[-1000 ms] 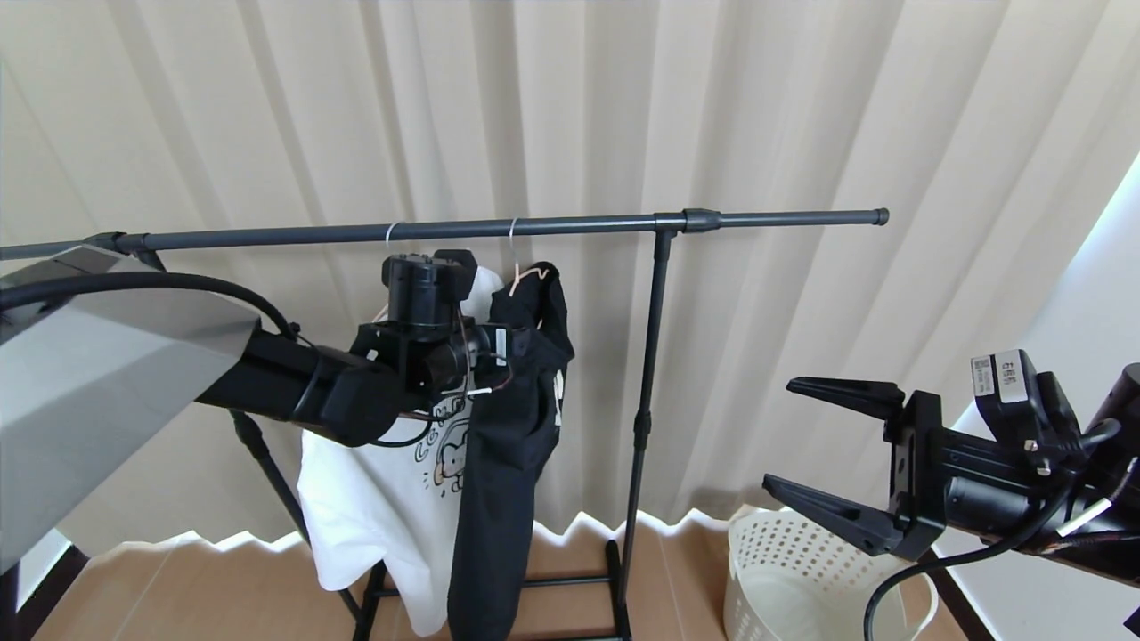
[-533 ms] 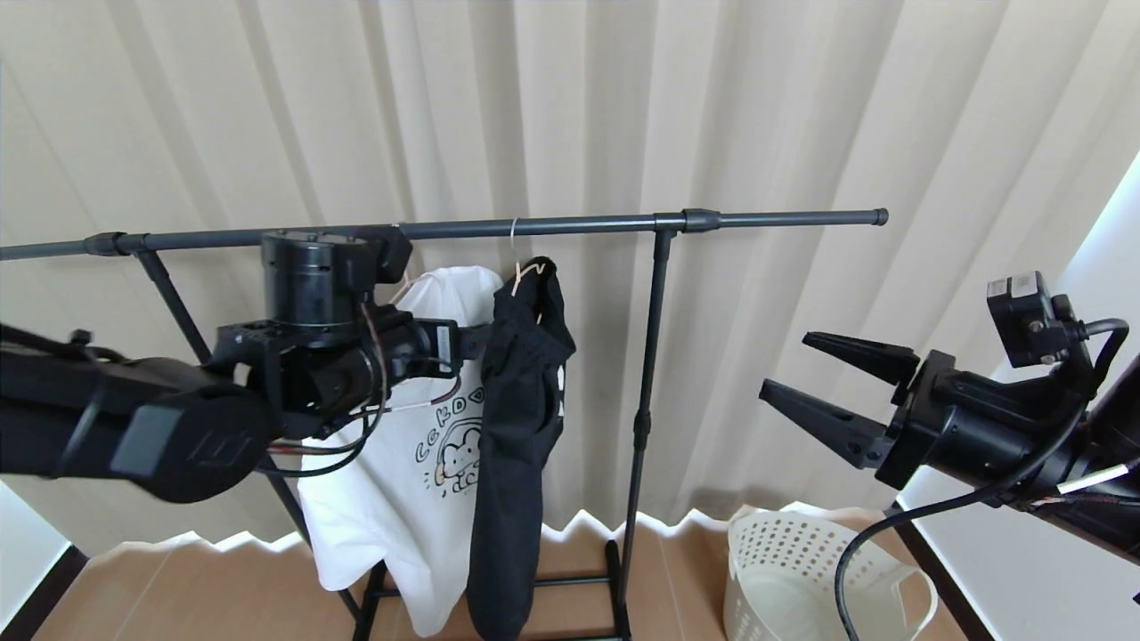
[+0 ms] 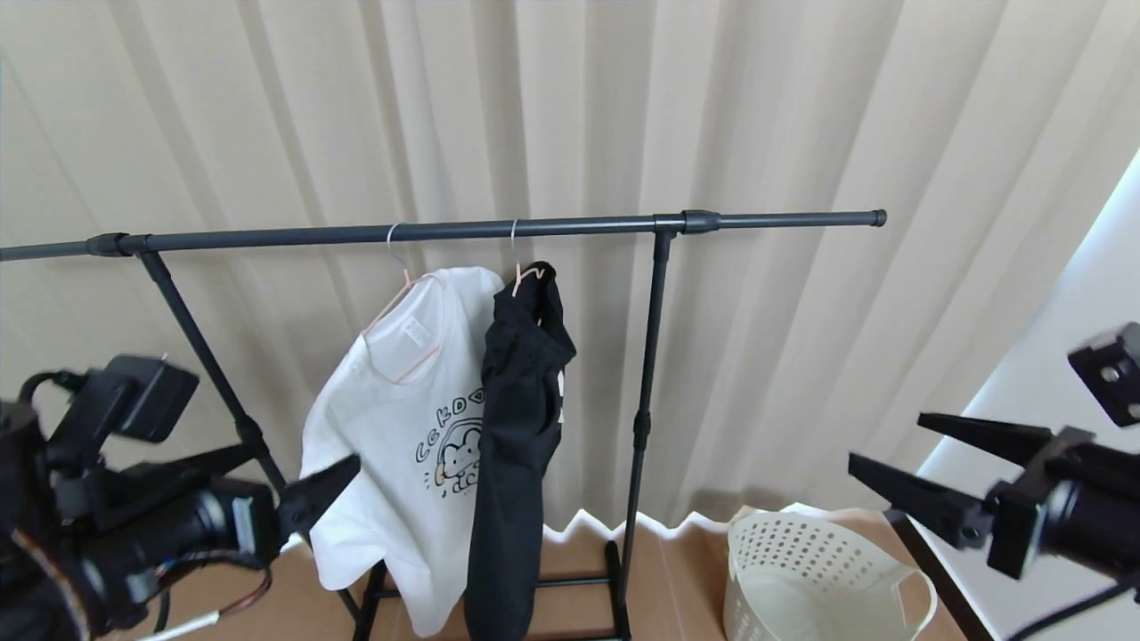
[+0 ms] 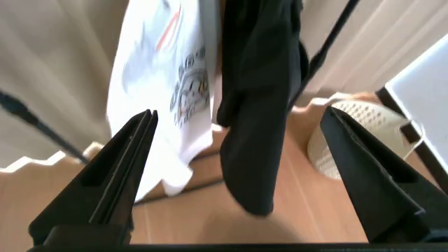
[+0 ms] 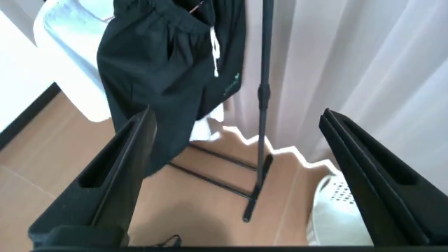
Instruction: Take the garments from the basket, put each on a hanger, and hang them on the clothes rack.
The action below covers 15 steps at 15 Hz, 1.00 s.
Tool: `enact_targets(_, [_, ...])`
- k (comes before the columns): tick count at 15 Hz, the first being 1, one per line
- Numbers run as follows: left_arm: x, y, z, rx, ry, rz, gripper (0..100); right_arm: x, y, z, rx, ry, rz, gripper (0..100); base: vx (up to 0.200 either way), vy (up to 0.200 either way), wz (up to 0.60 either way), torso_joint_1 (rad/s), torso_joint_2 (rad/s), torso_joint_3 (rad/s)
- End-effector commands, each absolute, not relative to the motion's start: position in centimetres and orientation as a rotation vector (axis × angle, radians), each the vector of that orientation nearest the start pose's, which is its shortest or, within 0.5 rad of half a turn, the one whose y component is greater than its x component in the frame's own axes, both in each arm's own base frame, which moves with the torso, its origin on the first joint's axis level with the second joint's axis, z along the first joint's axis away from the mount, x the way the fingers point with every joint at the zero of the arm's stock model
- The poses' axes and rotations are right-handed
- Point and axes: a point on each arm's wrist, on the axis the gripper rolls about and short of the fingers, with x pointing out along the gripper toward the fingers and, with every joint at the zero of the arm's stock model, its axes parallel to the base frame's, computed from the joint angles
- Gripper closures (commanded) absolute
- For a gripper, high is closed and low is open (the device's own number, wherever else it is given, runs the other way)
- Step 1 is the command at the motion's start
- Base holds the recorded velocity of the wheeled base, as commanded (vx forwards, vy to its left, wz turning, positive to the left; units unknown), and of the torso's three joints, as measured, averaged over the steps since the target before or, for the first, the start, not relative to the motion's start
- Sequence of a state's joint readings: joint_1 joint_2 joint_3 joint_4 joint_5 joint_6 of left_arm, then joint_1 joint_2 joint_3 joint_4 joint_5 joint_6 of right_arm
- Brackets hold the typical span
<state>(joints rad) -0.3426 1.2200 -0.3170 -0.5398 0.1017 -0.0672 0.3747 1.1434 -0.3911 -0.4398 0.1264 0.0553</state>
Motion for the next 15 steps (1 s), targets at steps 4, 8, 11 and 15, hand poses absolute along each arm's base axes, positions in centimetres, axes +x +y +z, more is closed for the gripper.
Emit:
enact_targets(4, [4.3, -1.6, 9.3, 0.021, 0.471, -0.29, 0, 3.4, 1.8, 10.2, -0.094, 0.302, 0.476, 0, 0.0, 0.0, 0.0, 0.0, 0.0, 0.0])
enact_targets(8, [2.6, -1.1, 8.6, 0.016, 0.47, -0.364, 0, -0.1, -0.2, 8.6, -0.115, 0.269, 0.367, 0, 0.0, 0.0, 0.0, 0.0, 0.0, 0.0])
enact_targets(11, [1.5, -0.1, 8.9, 0.063, 0.312, -0.149, 0, -0.9, -0.2, 8.5, -0.094, 0.191, 0.121, 0, 0.0, 0.0, 0.0, 0.0, 0.0, 0.0])
enact_targets(15, [-1.3, 0.5, 8.9, 0.029, 0.008, 0.046, 0, -2.1, 0.2, 8.3, -0.076, 0.069, 0.044, 0, 0.0, 0.0, 0.0, 0.0, 0.0, 0.0])
